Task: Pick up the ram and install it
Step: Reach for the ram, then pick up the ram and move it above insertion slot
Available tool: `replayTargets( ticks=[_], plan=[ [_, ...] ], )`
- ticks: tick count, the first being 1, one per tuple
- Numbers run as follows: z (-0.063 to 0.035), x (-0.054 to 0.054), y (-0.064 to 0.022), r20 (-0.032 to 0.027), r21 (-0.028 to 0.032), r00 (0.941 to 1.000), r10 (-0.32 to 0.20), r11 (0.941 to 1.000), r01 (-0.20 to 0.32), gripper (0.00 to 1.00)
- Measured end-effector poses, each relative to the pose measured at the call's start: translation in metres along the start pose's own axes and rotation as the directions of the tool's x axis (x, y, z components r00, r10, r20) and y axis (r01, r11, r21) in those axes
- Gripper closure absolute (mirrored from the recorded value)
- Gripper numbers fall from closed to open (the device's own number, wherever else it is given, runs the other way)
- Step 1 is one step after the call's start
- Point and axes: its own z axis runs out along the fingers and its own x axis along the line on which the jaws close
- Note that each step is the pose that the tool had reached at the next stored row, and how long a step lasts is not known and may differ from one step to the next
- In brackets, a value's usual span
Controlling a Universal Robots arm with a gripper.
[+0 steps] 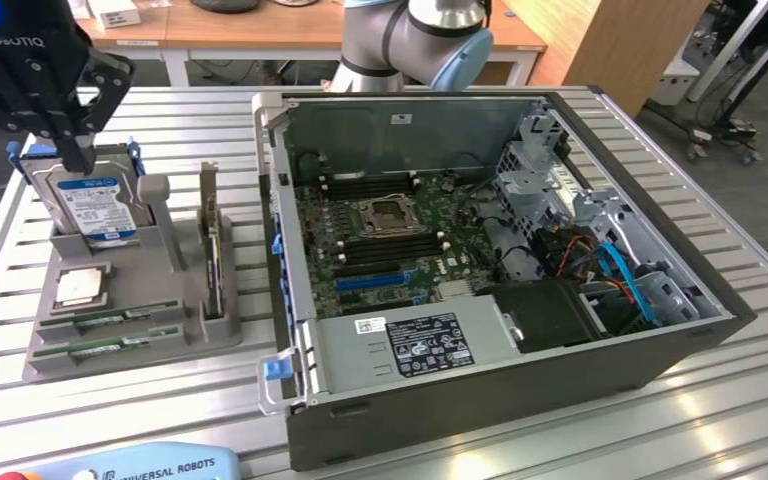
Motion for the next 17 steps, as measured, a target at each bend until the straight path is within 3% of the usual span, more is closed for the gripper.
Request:
replayTargets(
  ticks=[7,17],
  plan=[
    [-0.0004,-0.0004,-0.0076,0.0000,0.0001,1.0000,0.000,1.0000,0.000,0.90],
    [-0.0004,-0.0002,-0.0077,0.0000,0.0000,1.0000,0.000,1.0000,0.000,0.90]
  ],
)
